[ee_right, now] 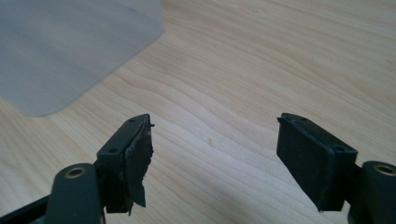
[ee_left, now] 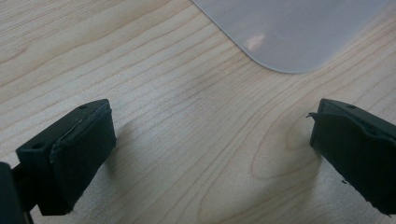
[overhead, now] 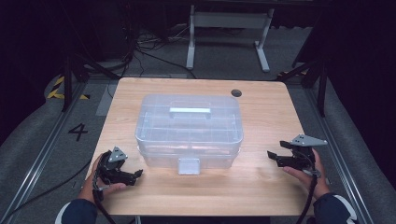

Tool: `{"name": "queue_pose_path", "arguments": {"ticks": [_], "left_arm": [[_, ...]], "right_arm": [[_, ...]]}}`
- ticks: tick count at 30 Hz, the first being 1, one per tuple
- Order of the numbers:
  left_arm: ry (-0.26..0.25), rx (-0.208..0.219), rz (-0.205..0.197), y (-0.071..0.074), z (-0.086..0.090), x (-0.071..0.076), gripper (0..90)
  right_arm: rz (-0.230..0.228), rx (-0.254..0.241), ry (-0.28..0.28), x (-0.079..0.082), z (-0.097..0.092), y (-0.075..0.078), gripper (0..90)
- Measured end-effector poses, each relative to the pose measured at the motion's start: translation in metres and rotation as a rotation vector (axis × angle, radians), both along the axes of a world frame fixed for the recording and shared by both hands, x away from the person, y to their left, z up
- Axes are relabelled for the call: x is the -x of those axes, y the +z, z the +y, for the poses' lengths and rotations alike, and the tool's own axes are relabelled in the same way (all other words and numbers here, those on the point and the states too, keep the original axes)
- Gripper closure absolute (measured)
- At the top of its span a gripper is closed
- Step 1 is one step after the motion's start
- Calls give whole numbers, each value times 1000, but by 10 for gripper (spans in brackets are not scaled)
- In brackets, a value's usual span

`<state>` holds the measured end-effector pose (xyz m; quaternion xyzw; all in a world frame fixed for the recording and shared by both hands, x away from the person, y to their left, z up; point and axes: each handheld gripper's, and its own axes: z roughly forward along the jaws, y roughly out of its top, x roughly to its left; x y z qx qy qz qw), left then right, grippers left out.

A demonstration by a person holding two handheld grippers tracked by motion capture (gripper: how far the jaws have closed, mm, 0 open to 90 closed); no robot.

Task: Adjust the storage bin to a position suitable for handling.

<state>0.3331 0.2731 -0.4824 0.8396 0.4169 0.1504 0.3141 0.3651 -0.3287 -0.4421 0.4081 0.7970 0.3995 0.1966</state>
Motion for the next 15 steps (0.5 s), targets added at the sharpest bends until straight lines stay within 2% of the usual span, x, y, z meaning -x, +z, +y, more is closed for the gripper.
{"name": "queue_pose_path", "arguments": {"ticks": [2, 4, 8, 15], "left_arm": [[-7, -10, -4, 0, 0, -1, 5], [-10, -8, -6, 0, 0, -2, 5], [-19, -10, -8, 0, -1, -5, 5], [-27, -7, -10, 0, -2, -7, 5]], "right_arm": [[1, -25, 13, 1, 4, 8, 274], [-13, -29, 29, 3, 9, 17, 275], [-55, -9, 59, 5, 19, 35, 281], [-94, 4, 84, 1, 30, 59, 299]]}}
